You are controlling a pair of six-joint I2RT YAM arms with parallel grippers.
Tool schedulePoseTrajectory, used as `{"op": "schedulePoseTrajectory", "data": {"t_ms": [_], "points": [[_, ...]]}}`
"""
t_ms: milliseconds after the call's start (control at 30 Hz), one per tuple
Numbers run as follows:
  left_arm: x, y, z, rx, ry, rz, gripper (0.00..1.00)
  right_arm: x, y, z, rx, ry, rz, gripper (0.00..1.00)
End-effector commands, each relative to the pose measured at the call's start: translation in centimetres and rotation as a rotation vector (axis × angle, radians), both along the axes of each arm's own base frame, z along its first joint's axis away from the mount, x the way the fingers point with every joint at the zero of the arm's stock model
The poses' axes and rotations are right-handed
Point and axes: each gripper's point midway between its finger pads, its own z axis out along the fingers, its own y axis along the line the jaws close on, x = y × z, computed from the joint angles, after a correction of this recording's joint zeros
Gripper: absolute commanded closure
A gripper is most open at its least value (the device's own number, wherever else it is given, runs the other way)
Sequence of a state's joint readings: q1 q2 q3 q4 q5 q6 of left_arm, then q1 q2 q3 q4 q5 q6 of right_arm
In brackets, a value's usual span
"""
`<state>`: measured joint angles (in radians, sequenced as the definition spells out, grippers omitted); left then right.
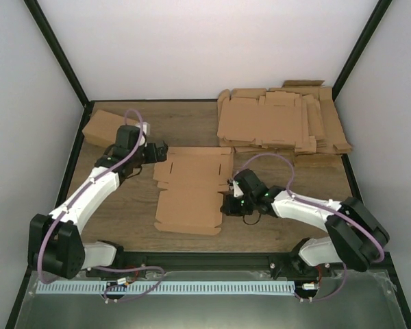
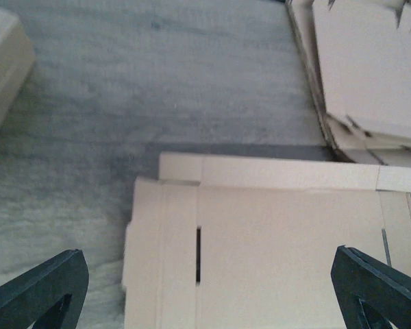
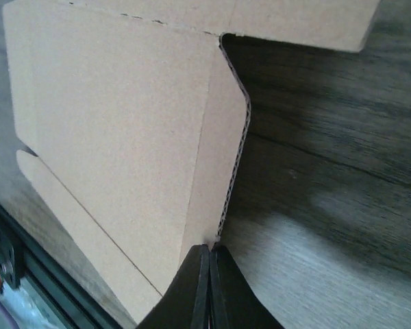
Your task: Fold the paper box
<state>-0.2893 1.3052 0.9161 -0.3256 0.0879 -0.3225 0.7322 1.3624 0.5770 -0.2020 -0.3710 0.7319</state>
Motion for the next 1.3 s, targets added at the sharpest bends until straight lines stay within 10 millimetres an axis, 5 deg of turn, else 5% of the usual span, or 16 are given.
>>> {"op": "schedulePoseTrajectory", "data": {"t_ms": [0,200,433,700,867,1100,1267], "points": [[0.3,0.9,4.6,0.069,-0.112,-0.019,0.0,-0.9,0.0,2.6,-0.018,-0.124,0.218,0.99],[0.6,-0.9,6.2,0.124,-0.176,-0.187,0.0,-4.4,1.9,4.7,0.075,-0.063,0.418,0.99],[-1.6,-6.1,5.6,0.146,-0.251,-0.665,0.0,-2.8,1.1,5.1,-0.1,-0.109,0.413,0.99],[-2.1,-4.1,-1.0,0.373,-0.023,-0.8,0.08,-2.3,0.7,4.4,-0.157,-0.123,0.44,0.99],[-0.8,-4.4,-1.4,0.398,-0.055,-0.833,0.06,-2.4,1.0,4.4,-0.144,-0.131,0.462,0.99],[1.3,-4.0,-4.0,0.214,0.091,-0.887,0.04,-2.6,1.3,4.5,-0.125,-0.129,0.478,0.99],[-0.7,-5.2,-5.0,0.056,0.16,-0.991,0.08,-2.5,1.3,4.6,-0.128,-0.132,0.476,0.99]]}}
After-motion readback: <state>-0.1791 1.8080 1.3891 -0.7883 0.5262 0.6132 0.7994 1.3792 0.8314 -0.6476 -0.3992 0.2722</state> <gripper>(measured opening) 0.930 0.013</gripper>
